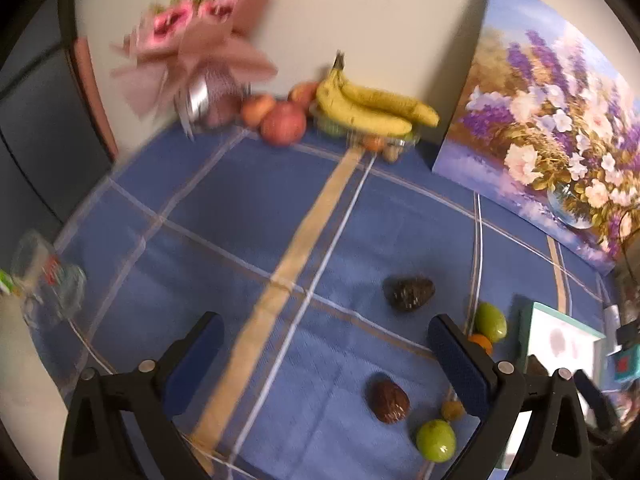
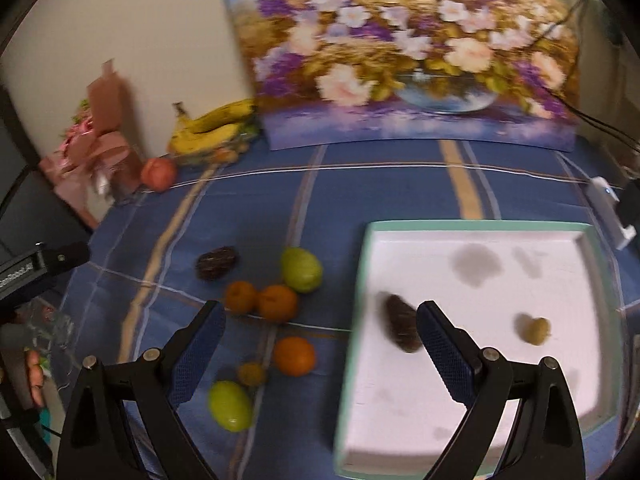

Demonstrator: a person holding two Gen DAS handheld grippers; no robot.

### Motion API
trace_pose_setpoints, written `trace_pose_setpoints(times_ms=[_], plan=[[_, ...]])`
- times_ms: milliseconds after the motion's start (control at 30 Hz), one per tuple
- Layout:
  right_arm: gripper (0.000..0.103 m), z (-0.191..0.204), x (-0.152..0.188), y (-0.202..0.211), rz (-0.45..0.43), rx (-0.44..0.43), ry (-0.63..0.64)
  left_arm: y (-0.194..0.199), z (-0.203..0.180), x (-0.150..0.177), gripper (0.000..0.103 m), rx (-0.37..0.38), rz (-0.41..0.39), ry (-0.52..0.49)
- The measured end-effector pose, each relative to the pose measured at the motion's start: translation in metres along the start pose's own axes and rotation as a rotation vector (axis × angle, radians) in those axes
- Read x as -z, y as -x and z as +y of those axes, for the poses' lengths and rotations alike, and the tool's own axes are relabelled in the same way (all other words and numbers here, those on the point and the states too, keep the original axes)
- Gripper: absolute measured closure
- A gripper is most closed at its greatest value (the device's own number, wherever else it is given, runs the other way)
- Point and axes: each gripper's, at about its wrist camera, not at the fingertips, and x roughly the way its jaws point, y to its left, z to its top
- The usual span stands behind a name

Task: Organize fruits
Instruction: 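Withdraw both open tools from the tray back toward the fruit, then grasp a second dark date with the left tool while the right tool grasps an orange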

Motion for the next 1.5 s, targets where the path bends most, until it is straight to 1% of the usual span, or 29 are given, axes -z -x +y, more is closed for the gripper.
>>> trace_pose_setpoints(times_ms=[67,133,167,200,233,367,400,433,467,600,667,733,767,800,833,867,900,933,967,1033,1167,1400,1500], plan=[[0.007,0.009,0.001,-0.005,0.008,-0.013,0.020,-0.009,0.001,0.004,0.000,0.027,0.038,0.026],[0.009,0.014,0.003,-0.010,0.022,-0.017,0.037,-0.020,-0.001,0.009,0.000,0.025,0.077,0.036],[0.012,0.016,0.004,-0.013,0.032,-0.017,0.044,-0.026,-0.003,0.012,0.000,0.024,0.096,0.037],[0.022,0.018,0.005,-0.018,0.044,-0.016,0.048,-0.034,-0.006,0.016,0.000,0.028,0.119,0.038],[0.030,0.019,0.007,-0.022,0.059,-0.013,0.051,-0.041,-0.009,0.020,0.001,0.036,0.145,0.039],[0.034,0.020,0.014,-0.041,0.117,-0.004,0.064,-0.067,-0.018,0.035,0.003,0.066,0.234,0.051],[0.039,0.021,0.016,-0.046,0.132,-0.005,0.068,-0.071,-0.020,0.038,0.004,0.073,0.252,0.052],[0.042,0.022,0.018,-0.051,0.147,-0.006,0.071,-0.076,-0.022,0.042,0.008,0.081,0.275,0.053],[0.043,0.021,0.020,-0.055,0.158,-0.006,0.073,-0.081,-0.024,0.045,0.012,0.087,0.294,0.055],[0.051,0.022,0.028,-0.070,0.205,0.002,0.083,-0.092,-0.031,0.055,0.016,0.100,0.347,0.065],[0.052,0.023,0.030,-0.075,0.221,0.012,0.092,-0.096,-0.034,0.059,0.024,0.113,0.366,0.065],[0.053,0.023,0.033,-0.079,0.233,0.020,0.096,-0.100,-0.036,0.061,0.025,0.115,0.380,0.061],[0.053,0.023,0.034,-0.082,0.239,0.027,0.098,-0.101,-0.037,0.062,0.027,0.113,0.385,0.059],[0.053,0.023,0.035,-0.084,0.244,0.036,0.101,-0.102,-0.039,0.064,0.030,0.115,0.391,0.057],[0.054,0.023,0.036,-0.086,0.250,0.046,0.104,-0.104,-0.040,0.065,0.039,0.122,0.401,0.058],[0.056,0.022,0.036,-0.088,0.253,0.050,0.106,-0.105,-0.041,0.066,0.042,0.122,0.408,0.058],[0.060,0.023,0.037,-0.089,0.252,0.053,0.109,-0.105,-0.042,0.068,0.046,0.116,0.413,0.055],[0.063,0.023,0.037,-0.090,0.256,0.050,0.108,-0.105,-0.043,0.069,0.053,0.111,0.413,0.048],[0.063,0.023,0.037,-0.090,0.256,0.049,0.107,-0.104,-0.044,0.069,0.066,0.114,0.411,0.043],[0.065,0.024,0.036,-0.090,0.256,0.044,0.105,-0.102,-0.048,0.068,0.066,0.135,0.404,0.040],[0.066,0.026,0.032,-0.082,0.231,0.037,0.098,-0.089,-0.059,0.064,0.066,0.162,0.363,0.014],[0.066,0.024,0.018,-0.048,0.143,0.015,0.068,-0.053,-0.065,0.047,0.066,0.197,0.261,0.004],[0.066,0.021,0.015,-0.035,0.119,0.014,0.052,-0.043,-0.064,0.040,0.066,0.205,0.233,-0.003]])
